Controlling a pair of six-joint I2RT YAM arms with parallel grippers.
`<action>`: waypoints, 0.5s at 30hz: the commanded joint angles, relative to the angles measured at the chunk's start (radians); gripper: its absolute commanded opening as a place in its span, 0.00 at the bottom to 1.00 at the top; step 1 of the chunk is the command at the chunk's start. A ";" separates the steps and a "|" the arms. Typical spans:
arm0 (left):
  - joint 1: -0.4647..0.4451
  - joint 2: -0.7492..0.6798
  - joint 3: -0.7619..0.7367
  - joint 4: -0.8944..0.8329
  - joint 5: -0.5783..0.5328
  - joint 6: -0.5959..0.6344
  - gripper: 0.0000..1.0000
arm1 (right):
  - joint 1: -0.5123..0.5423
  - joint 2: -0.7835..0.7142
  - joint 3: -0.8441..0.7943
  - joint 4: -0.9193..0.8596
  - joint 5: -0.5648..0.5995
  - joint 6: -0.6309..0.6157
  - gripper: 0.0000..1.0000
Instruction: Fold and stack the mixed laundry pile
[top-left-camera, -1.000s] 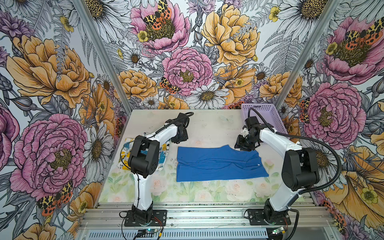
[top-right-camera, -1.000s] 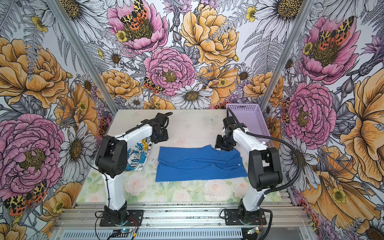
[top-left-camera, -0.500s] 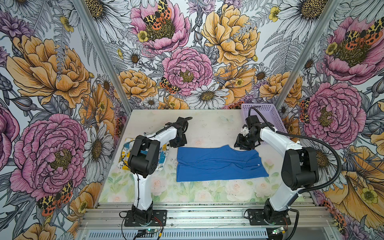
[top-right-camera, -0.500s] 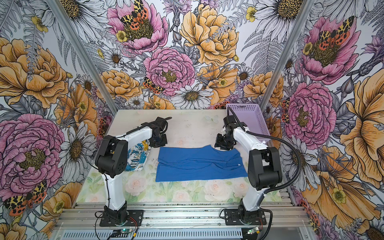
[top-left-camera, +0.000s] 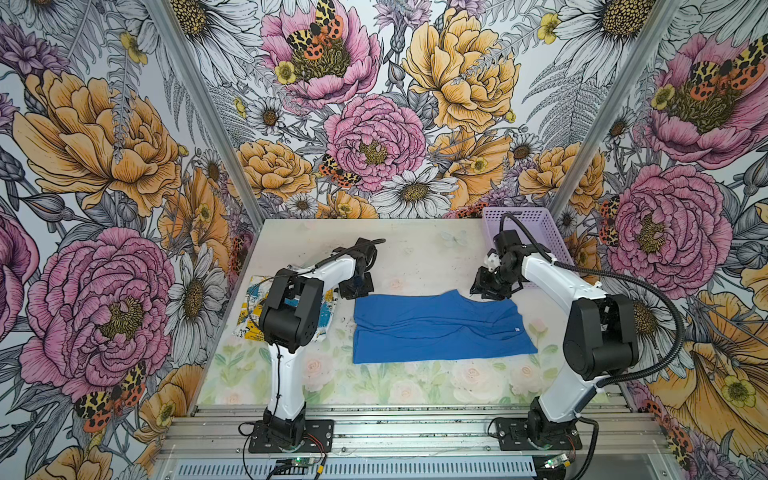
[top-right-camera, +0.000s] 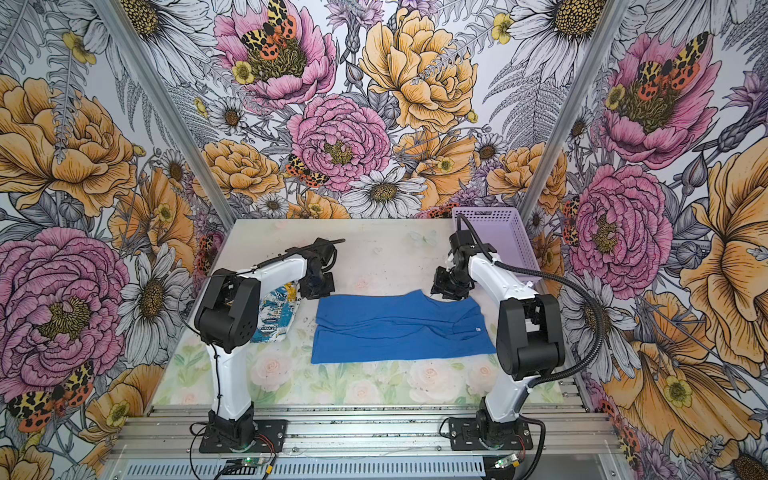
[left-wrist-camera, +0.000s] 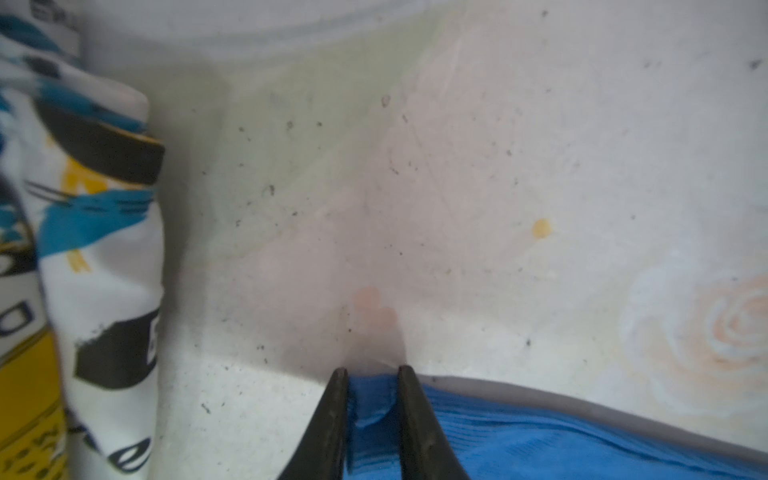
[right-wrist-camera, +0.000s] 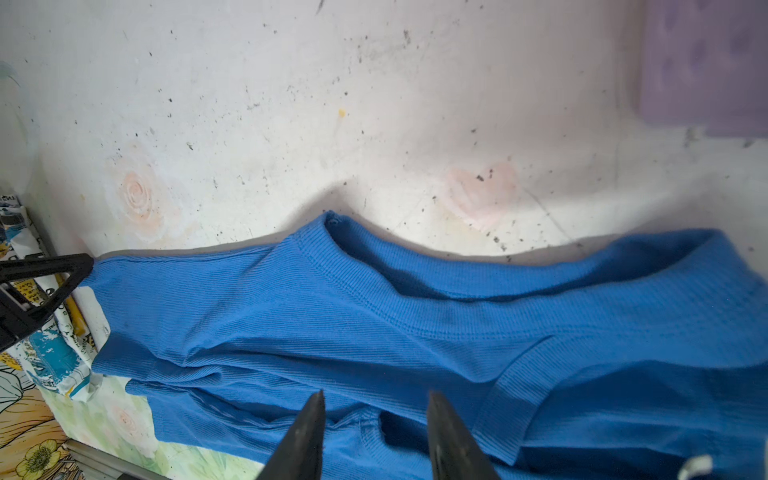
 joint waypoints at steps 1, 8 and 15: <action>-0.011 0.016 0.009 0.001 -0.004 -0.006 0.18 | -0.017 0.009 0.026 -0.002 -0.006 -0.008 0.43; -0.009 -0.012 0.013 0.001 -0.025 -0.012 0.00 | -0.115 0.048 0.029 0.004 0.095 0.000 0.42; 0.000 -0.046 -0.009 0.000 -0.029 -0.009 0.00 | -0.190 0.105 0.022 0.051 0.188 -0.015 0.37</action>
